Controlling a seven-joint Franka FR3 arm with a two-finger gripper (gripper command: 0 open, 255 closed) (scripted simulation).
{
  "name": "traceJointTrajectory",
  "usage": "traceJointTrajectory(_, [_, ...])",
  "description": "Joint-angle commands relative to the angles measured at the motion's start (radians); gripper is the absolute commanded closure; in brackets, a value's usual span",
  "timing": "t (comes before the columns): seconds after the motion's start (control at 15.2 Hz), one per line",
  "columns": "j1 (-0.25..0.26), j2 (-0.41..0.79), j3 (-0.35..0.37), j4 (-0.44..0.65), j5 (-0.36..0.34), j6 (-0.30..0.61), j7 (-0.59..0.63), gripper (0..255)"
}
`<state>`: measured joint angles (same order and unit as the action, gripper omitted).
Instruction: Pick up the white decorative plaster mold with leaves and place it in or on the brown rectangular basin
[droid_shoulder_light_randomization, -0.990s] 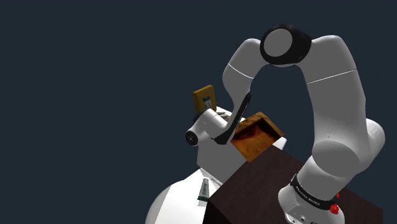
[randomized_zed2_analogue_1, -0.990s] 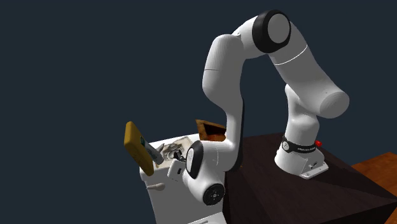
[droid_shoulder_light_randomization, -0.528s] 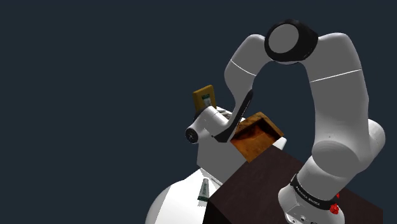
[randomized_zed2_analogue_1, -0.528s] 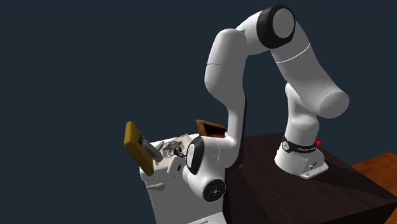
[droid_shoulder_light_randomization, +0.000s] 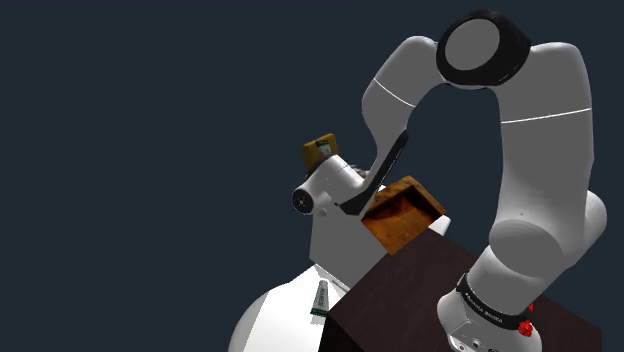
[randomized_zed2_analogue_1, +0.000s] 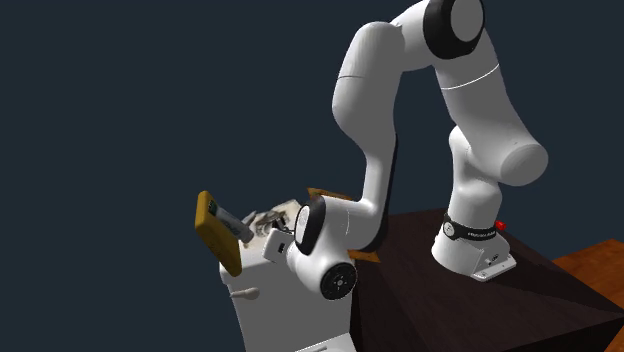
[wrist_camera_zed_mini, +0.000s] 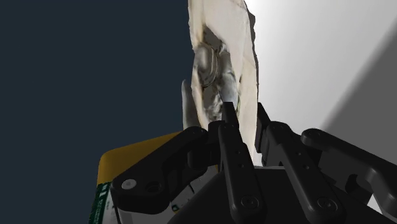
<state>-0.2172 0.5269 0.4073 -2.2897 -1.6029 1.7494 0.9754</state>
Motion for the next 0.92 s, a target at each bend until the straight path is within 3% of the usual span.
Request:
traceJointTrajectory(0.0, [-0.005,-0.026,0.005,-0.006,0.01,0.005,-0.019,255])
traceJointTrajectory(0.86, [-0.036,-0.218,0.043,-0.065,0.091,0.044,-0.142,255])
